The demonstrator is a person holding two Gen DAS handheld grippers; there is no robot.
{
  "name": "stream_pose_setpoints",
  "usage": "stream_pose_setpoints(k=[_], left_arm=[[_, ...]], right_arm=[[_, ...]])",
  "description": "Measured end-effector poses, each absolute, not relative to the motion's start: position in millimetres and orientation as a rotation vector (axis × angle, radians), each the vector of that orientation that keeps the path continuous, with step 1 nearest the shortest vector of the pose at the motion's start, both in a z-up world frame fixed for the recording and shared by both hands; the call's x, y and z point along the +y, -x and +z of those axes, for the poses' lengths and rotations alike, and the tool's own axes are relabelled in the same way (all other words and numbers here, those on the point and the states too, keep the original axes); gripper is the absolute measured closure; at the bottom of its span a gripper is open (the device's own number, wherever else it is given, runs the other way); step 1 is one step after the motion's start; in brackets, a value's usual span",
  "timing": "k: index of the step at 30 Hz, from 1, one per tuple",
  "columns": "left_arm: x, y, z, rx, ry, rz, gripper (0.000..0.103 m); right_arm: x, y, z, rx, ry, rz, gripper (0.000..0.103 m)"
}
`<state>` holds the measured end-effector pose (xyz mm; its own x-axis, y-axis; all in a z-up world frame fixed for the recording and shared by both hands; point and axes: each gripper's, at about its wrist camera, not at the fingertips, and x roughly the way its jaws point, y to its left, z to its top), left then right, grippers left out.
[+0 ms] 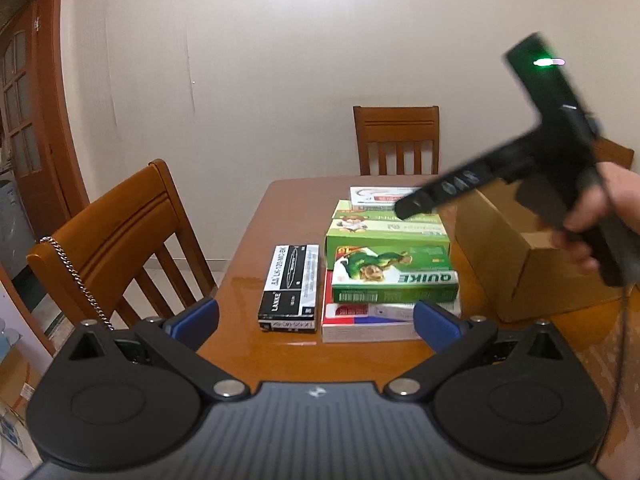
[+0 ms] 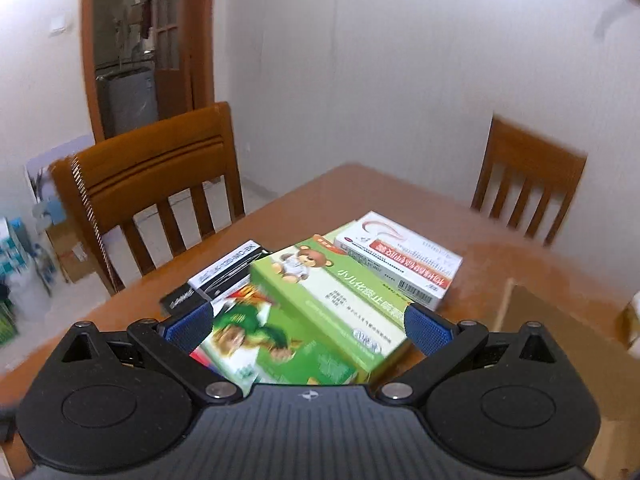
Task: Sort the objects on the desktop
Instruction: 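Lower the right gripper onto the green QUIKE box and grasp it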
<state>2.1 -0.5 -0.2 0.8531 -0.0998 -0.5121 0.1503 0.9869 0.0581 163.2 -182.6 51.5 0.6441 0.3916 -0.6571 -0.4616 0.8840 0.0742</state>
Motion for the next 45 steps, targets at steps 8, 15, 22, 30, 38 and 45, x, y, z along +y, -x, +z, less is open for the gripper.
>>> stream_pose_setpoints(k=[8,15,22,30,38,45], left_arm=[[-8,-33,3,0.537,-0.097,-0.145,0.0],[-10,-33,-8,0.561,-0.067,-0.166,0.0],[-5,-24,-17,0.678,-0.094,-0.197,0.0],[1,-15,-20,0.598,-0.083,-0.195,0.0],[0,-13,-25,0.598,-0.079,-0.208,0.0],[3,-10,-28,0.609,-0.082,-0.197,0.0]], right_arm=[[-183,-225,17,0.892,0.095,0.449,0.0],[-179,-175,17,0.91,0.135,0.587,0.0],[-178,-146,7,0.972,0.088,0.602,0.0],[-160,-128,13,0.949,0.069,0.729,0.0],[-135,-125,22,0.809,0.358,0.723,0.0],[-108,-141,9,0.8,0.529,0.801,0.0]])
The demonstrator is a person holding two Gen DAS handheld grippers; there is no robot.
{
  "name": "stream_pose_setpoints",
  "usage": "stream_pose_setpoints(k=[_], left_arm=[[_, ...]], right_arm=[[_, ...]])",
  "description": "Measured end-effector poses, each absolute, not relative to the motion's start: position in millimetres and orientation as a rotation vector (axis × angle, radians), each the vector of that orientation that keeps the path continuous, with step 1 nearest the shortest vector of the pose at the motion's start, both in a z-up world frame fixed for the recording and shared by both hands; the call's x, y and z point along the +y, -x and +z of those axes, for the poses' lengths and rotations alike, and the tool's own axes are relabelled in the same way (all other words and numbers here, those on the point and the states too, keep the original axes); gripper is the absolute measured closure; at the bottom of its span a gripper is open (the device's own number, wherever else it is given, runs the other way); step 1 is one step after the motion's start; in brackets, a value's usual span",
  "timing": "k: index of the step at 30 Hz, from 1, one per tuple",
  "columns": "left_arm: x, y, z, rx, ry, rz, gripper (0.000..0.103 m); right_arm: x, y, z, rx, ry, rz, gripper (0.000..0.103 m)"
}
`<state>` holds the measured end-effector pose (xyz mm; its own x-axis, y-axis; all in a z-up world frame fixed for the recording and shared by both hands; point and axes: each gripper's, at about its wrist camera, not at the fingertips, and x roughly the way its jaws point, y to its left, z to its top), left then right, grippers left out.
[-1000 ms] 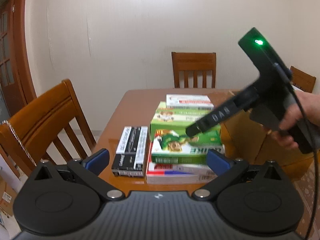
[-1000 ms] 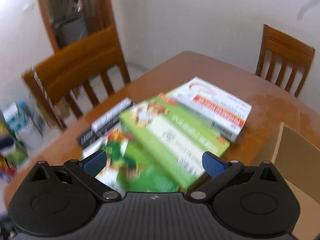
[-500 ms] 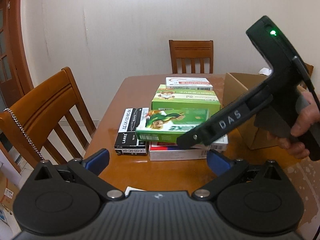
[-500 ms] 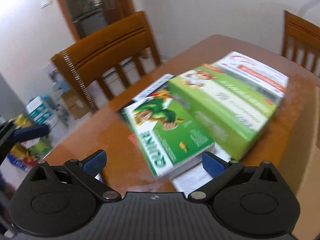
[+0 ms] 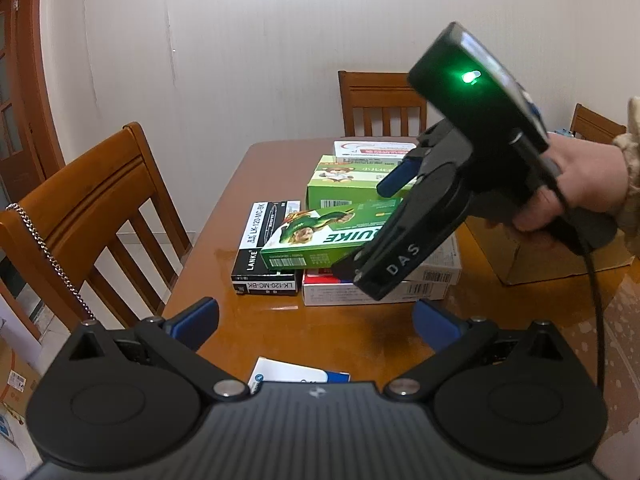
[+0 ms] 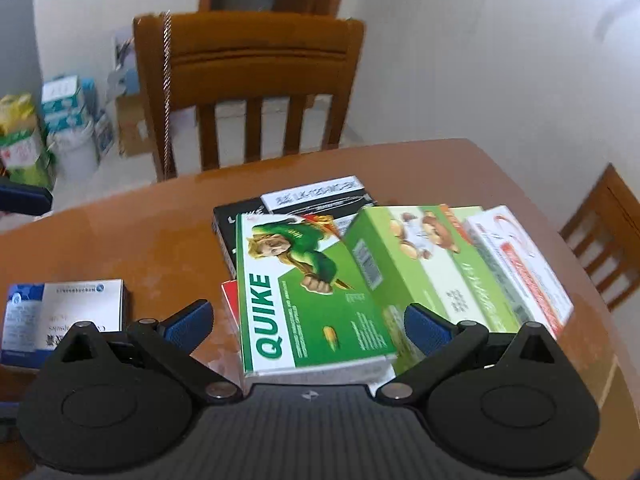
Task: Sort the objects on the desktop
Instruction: 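Lower the right gripper onto the green QUIKE box and grasp it, then carry the QUIKE box with the right gripper into the cardboard box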
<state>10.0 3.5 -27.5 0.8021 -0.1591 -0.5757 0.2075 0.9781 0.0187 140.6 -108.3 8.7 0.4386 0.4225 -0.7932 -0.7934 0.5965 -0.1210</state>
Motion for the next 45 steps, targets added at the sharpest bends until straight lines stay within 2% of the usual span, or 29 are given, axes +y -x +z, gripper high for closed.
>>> stream_pose_setpoints(k=[4,7,18,23,31,45], left_arm=[[8,-12,-29,0.614,-0.082,-0.185,0.0],[11,-14,-30,0.62,-0.08,-0.183,0.0],[8,-11,-31,0.637,-0.13,-0.228,0.0],[7,-11,-34,0.657,-0.144,-0.22,0.0],[14,-7,-36,0.657,-0.129,-0.208,0.0],[13,-4,-34,0.654,-0.139,-0.267,0.0]], right_arm=[[-109,-142,8,0.824,0.515,0.844,0.001],[-114,-138,11,0.842,0.456,0.849,0.015],[-115,-117,17,0.846,0.41,0.84,0.016],[-102,-115,19,0.777,0.478,0.773,0.023],[-86,-121,9,0.803,0.491,0.734,0.024],[-137,-122,30,0.932,0.052,0.643,0.026]])
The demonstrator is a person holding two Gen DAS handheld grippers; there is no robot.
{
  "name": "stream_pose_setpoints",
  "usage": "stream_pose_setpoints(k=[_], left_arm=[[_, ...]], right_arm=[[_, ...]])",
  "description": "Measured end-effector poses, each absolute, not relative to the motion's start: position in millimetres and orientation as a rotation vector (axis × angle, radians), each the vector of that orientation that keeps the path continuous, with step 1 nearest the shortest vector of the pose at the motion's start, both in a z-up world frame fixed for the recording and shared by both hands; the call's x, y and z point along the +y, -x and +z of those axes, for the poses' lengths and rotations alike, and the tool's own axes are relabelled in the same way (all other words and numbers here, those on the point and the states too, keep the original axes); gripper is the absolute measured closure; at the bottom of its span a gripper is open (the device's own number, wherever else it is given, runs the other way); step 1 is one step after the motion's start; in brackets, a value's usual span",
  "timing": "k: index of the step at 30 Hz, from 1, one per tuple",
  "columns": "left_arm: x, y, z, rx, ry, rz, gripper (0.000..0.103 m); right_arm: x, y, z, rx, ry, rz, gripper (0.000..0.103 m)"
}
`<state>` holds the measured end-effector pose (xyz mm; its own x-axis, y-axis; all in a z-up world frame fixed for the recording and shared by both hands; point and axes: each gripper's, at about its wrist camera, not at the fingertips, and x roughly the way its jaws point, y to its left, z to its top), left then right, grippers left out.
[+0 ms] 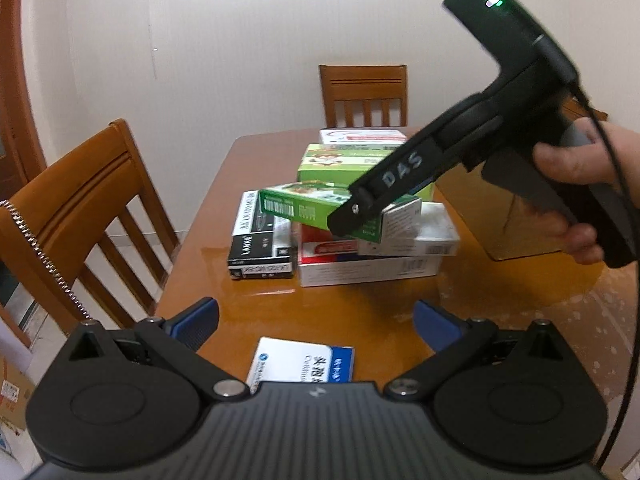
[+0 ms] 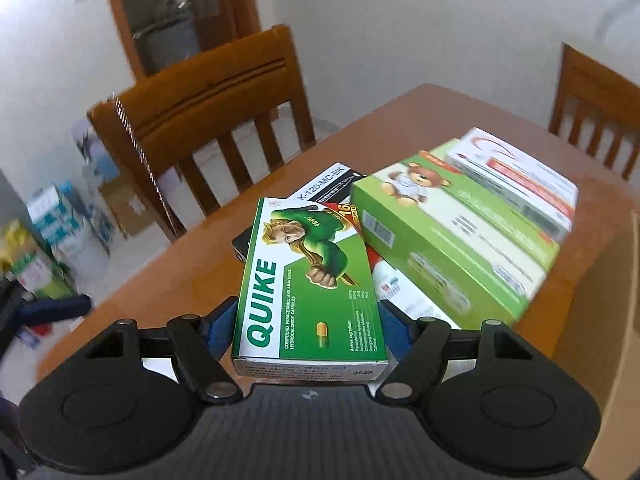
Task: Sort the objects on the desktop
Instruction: 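Carry the QUIKE box with the right gripper into the cardboard box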
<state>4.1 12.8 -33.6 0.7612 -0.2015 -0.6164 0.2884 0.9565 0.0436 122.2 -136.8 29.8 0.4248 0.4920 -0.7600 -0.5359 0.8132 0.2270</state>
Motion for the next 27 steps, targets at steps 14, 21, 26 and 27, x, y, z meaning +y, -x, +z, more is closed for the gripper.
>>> stream_pose_setpoints(k=[14,21,26,27], left_arm=[[-29,10,-11,0.541,-0.16,-0.468,0.0],[-88,15,7,0.512,-0.167,-0.545,0.0],[-146,12,16,0.545,-0.128,-0.51,0.0],[-159,11,18,0.553,-0.118,-0.499,0.0]], right_arm=[[-219,-74,96,0.772,-0.176,0.423,0.026],[-299,-59,122,0.686,-0.213,0.254,0.026],[-369,-62,118,0.676,-0.231,0.202,0.026],[-383,-64,115,0.685,-0.236,0.201,0.026]])
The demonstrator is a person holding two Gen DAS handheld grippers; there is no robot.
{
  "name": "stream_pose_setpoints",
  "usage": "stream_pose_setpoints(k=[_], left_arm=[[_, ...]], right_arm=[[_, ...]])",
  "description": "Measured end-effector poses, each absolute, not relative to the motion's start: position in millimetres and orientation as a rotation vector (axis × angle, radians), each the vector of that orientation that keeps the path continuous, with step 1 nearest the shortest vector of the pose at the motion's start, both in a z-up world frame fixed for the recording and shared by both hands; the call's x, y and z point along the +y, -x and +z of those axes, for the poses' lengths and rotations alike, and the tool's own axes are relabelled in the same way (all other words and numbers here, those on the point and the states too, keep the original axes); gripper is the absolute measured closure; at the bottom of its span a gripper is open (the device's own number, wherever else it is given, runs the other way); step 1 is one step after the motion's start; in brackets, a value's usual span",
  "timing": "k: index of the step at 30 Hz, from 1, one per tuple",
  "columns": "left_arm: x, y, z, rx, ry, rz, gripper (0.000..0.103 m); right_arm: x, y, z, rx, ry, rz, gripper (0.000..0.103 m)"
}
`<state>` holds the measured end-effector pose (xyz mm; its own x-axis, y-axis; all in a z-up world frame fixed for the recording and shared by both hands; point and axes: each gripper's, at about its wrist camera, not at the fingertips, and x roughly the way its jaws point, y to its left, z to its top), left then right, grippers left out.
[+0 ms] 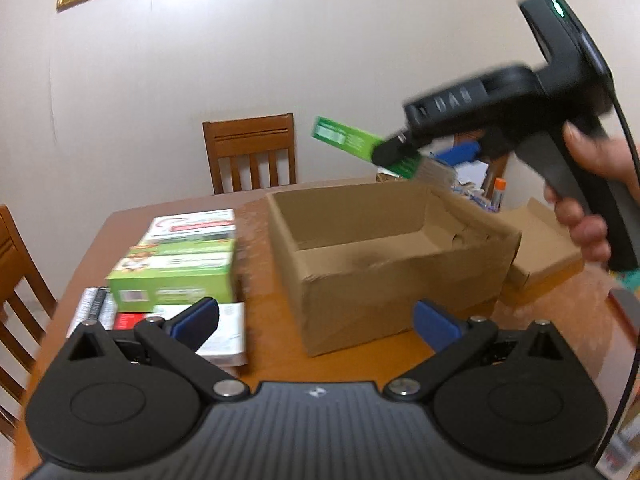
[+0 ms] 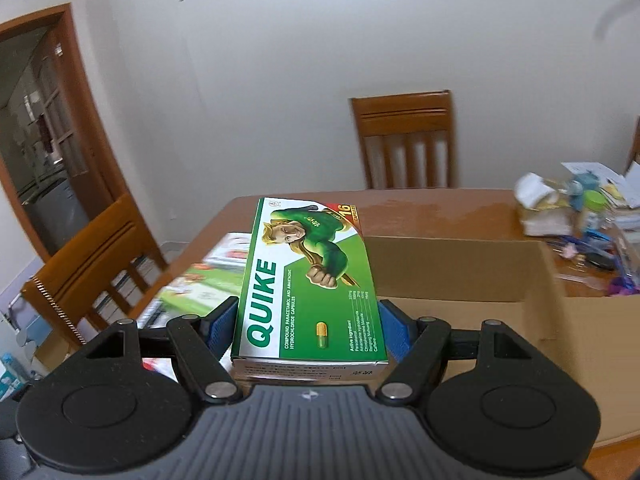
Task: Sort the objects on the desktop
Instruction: 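Carry the QUIKE box with the right gripper into the cardboard box, then open the right gripper to release the QUIKE box inside the cardboard box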
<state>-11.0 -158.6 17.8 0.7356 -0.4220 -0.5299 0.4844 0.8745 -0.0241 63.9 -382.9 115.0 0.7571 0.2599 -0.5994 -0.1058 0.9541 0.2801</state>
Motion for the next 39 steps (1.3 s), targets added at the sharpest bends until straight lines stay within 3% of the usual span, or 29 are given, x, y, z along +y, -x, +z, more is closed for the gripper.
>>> stream_pose_setpoints(k=[5,11,29,39], left_arm=[[-213,8,13,0.567,-0.129,-0.449,0.0],[-229,9,7,0.57,-0.203,-0.411,0.0],[-169,-44,-40,0.61,-0.248,-0.443,0.0],[-159,-48,-40,0.597,-0.209,-0.507,0.0]], right_arm=[[-434,-79,95,0.716,-0.238,0.201,0.026],[-428,-112,72,0.766,-0.211,0.225,0.026],[-314,-184,-7,1.028,-0.056,0.04,0.026],[-303,-190,-9,1.075,-0.056,-0.046,0.025]])
